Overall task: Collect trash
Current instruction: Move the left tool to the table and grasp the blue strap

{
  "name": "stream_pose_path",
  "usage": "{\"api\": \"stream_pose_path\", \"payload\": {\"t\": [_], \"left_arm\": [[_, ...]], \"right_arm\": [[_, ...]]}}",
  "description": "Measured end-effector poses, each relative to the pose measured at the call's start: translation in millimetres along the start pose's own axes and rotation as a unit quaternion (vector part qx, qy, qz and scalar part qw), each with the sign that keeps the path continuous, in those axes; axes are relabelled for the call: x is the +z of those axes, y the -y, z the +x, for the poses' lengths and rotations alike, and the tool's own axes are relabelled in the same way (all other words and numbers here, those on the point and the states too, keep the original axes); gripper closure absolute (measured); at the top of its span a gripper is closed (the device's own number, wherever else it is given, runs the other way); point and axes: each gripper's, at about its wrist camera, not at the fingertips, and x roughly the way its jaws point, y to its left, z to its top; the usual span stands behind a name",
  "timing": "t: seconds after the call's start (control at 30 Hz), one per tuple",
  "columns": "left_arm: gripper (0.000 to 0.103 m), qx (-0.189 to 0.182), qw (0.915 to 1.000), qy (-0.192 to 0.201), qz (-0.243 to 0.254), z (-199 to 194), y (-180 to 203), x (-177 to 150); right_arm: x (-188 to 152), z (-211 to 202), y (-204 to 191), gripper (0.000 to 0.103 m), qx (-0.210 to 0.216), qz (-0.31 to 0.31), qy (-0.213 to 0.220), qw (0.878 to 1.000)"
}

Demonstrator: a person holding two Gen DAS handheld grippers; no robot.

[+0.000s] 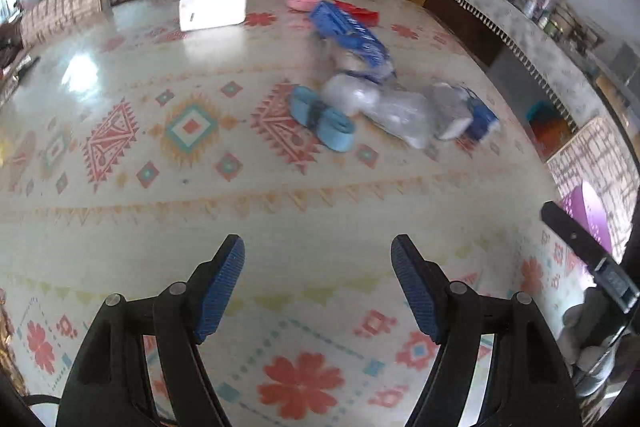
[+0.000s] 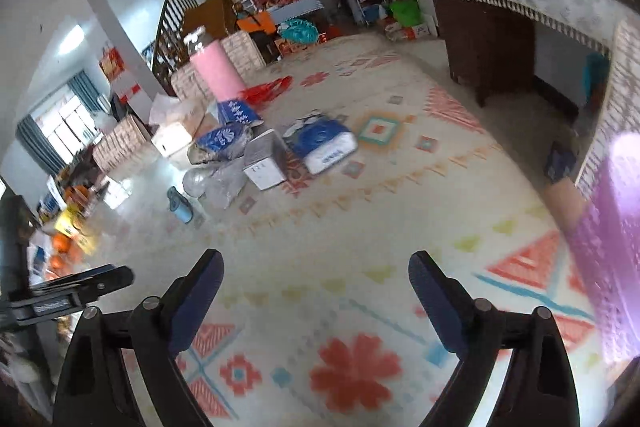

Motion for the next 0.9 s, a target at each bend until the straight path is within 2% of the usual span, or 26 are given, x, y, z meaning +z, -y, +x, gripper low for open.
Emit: {"api": "stream_pose_path", "payload": {"t": [0.1, 0.23, 0.43, 0.57, 0.6, 0.63, 0.67, 0.7, 0.73, 0.77, 0.9], "left_arm": [[0.028, 0.010, 0.9999, 0.005, 0.004, 10, -6, 11], [0.028, 0.009, 0.9999, 0.005, 0.001, 31, -6, 31], [0.028, 0.028, 0.9995, 0.015, -0.006, 58, 4, 65], [0.029, 0.025, 0.9996, 0.005, -0.015, 77, 6, 79], [0.035, 0.025, 0.9995, 0.004, -0.020, 80, 5, 80], [0.046, 0.032, 0.9992, 0.012, -0.020, 79, 5, 80], [0.072, 0.044, 0.9988, 0.012, -0.017, 78, 6, 80], [0.088, 0.050, 0.9986, 0.007, -0.017, 79, 6, 79], [0.091, 0.042, 0.9989, 0.004, -0.022, 78, 4, 79], [0.103, 0.029, 0.9991, -0.001, -0.032, 78, -1, 78], [0.103, 0.015, 0.9984, 0.004, -0.054, 65, -16, 67]], "right_arm": [[1, 12, -9, 0.011, 0.014, 0.000, -0.001, 1.000], [-3, 10, -14, 0.011, 0.005, -0.018, 0.017, 1.000], [-2, 12, -9, 0.011, 0.004, -0.003, 0.016, 1.000], [-1, 15, -3, 0.011, 0.016, 0.012, 0.007, 1.000], [-1, 16, -1, 0.011, 0.020, 0.015, 0.006, 1.000], [-1, 16, 1, 0.011, 0.023, 0.018, 0.005, 1.000], [-1, 16, 1, 0.011, 0.025, 0.020, 0.004, 0.999], [-1, 16, 2, 0.011, 0.027, 0.022, 0.003, 0.999], [-1, 16, 3, 0.011, 0.030, 0.024, 0.002, 0.999], [-1, 16, 3, 0.011, 0.031, 0.025, 0.002, 0.999], [-2, 15, 2, 0.011, 0.032, 0.024, 0.001, 0.999]]}}
